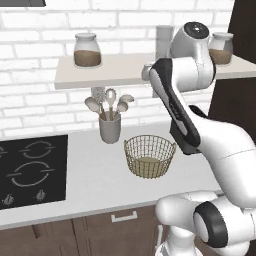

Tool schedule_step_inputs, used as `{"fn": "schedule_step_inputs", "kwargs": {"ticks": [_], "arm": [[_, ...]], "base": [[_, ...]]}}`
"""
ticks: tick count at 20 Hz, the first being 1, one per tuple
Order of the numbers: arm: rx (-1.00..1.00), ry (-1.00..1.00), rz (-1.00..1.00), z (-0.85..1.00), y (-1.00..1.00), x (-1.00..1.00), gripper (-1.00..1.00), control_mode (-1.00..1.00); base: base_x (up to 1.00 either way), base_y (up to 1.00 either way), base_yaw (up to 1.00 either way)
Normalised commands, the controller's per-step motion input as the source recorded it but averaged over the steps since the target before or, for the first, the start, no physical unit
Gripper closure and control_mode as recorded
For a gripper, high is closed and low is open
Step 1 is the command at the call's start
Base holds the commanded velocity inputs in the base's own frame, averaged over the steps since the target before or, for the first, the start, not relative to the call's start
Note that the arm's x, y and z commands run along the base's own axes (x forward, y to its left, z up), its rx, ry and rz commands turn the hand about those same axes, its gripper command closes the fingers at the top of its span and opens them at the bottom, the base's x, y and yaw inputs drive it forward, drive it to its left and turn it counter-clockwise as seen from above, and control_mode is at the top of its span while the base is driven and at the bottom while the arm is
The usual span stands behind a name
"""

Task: Open the cabinet, pick up the bread from the cabinet and place it in the basket. Then move the basket to the dining counter.

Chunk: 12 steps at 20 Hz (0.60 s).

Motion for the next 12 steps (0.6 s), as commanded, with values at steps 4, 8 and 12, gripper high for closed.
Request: {"fn": "schedule_step_inputs", "kwargs": {"ticks": [4, 8, 12], "arm": [[-0.01, 0.24, 0.02, 0.00, 0.00, -1.00, 1.00, -1.00], [0.00, 0.24, 0.00, -0.36, 0.00, -1.00, 1.00, -1.00], [0.00, 0.24, 0.00, -0.81, 0.00, -0.67, 1.00, -1.00]], "base": [[0.00, 0.00, 0.00], [0.00, 0.00, 0.00], [0.00, 0.00, 0.00]]}}
